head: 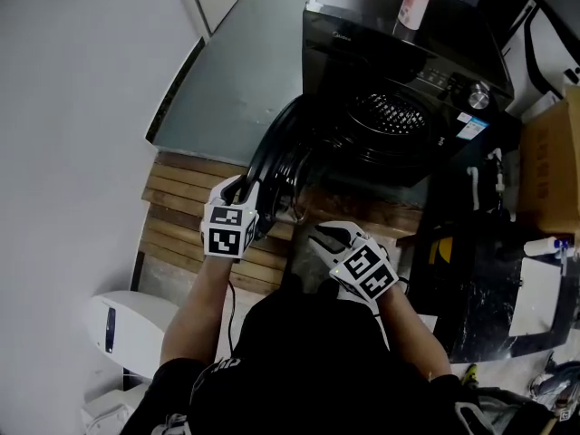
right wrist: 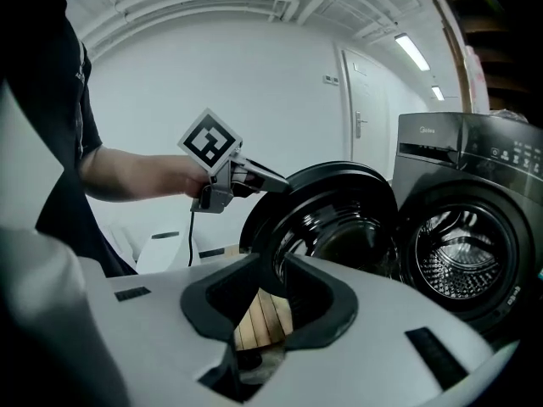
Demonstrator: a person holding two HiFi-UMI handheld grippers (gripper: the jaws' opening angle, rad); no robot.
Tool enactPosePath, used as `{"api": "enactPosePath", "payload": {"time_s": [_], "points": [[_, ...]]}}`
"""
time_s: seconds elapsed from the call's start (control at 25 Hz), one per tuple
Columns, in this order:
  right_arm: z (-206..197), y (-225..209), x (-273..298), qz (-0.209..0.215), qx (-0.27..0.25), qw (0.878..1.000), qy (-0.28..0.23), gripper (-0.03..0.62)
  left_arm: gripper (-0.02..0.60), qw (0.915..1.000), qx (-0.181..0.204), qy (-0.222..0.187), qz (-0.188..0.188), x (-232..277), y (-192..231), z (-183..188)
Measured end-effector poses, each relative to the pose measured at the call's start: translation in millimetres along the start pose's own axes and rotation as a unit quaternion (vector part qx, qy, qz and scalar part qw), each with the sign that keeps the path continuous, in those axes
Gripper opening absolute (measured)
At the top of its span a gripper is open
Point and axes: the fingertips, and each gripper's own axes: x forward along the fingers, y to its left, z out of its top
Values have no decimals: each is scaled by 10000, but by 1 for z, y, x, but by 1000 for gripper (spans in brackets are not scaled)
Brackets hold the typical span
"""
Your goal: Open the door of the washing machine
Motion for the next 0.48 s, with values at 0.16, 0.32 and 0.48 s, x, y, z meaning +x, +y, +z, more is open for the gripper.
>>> {"api": "enactPosePath", "payload": {"time_s": [0.16,0.32,0.48], "points": [[6,1,4,-33,75,9999,-88,80,120,9999,130,33,-36,2,11,0],[10,6,5,-36,108,9998,-147,78,121,9998,192,46,50,2,19,-1],[14,-5,-3,-219,165,9993,-266,71,129,9989,420,-168,123,-9,20,9]]}}
